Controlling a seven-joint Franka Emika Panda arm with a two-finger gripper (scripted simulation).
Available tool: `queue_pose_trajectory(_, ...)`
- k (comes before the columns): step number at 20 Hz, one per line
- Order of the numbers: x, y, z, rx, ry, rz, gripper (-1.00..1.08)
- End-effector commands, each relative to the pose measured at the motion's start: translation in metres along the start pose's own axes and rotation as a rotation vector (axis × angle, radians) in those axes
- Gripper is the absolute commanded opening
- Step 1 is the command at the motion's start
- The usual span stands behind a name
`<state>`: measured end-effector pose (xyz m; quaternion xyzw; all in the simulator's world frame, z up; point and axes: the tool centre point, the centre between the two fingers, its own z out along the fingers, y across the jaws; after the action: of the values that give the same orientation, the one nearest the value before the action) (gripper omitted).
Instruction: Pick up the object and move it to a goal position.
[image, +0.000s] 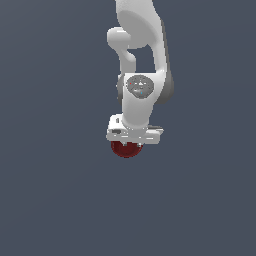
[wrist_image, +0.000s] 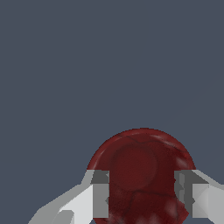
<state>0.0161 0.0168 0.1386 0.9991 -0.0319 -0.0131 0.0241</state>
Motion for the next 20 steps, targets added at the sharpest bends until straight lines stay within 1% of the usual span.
queue_pose_trajectory(1,0.000,-0.003,0.006,-0.018,-0.015,0.040,0.28)
queue_pose_trajectory(11,0.000,-0.012,0.033,-0.119,-0.068,0.226,0.28)
queue_pose_trajectory(20,0.000,-0.020,0.054,-0.233,-0.085,0.393,0.28)
